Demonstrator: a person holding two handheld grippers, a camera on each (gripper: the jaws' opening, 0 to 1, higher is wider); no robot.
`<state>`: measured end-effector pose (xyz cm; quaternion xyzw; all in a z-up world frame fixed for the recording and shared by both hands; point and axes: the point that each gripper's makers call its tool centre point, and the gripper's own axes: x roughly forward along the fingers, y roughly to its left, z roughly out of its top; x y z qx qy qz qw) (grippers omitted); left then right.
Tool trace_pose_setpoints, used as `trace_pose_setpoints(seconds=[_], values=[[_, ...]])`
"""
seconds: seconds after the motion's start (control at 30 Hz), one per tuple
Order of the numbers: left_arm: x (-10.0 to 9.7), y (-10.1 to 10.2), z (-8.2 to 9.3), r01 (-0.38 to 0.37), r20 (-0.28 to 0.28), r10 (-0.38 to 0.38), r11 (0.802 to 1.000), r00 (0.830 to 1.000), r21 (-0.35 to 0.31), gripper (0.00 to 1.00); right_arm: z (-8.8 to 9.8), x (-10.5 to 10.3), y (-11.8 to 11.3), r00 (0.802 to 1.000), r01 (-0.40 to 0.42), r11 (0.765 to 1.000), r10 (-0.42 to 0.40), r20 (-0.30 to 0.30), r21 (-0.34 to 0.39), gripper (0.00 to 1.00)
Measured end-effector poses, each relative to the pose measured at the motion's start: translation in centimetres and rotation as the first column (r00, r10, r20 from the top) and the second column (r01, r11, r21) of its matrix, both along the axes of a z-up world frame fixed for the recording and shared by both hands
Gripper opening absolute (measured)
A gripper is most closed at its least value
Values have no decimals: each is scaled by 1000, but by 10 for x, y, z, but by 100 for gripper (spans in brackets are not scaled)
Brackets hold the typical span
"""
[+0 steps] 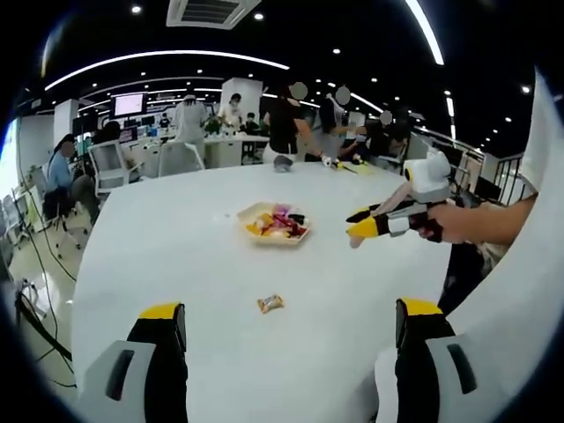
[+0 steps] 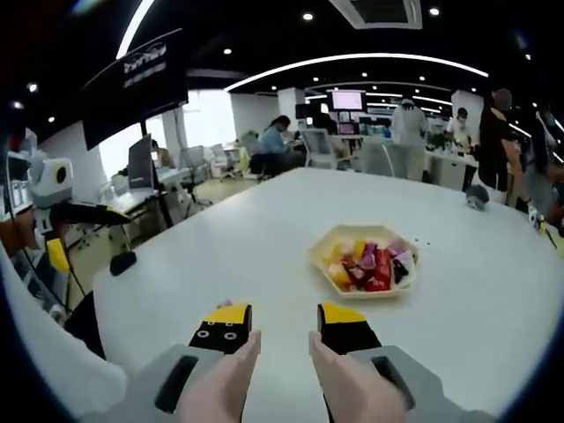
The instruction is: Place the target food into the container with the food tongs after gripping and lifting it, then release it inside without dropping or visibly crushing the food.
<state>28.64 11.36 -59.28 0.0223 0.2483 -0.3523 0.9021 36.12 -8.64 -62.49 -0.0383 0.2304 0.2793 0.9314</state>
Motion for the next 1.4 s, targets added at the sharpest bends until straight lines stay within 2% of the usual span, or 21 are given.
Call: trace_pose_setpoints(seconds=[0.37,0.8,1.03,1.17,1.4], values=[[-8,14,-2,-44,-8,44,999,999,1,99,-2,4,24,996,-88,995,88,0,-37,29],[-15,31,-5,-100,-15,100,995,995,-13,99,-4,16,45,976,-216,972,218,8,-92,29],[-19,29,-10,-106,-33,105,994,994,-13,99,-6,20,69,948,-314,940,319,17,-135,29],[-21,30,-17,-135,-49,134,990,990,-28,99,-20,29,78,933,-354,918,359,-7,-180,29],[-29,21,-32,-137,-95,133,990,987,-33,99,-28,38,91,913,-405,896,407,-24,-181,29]])
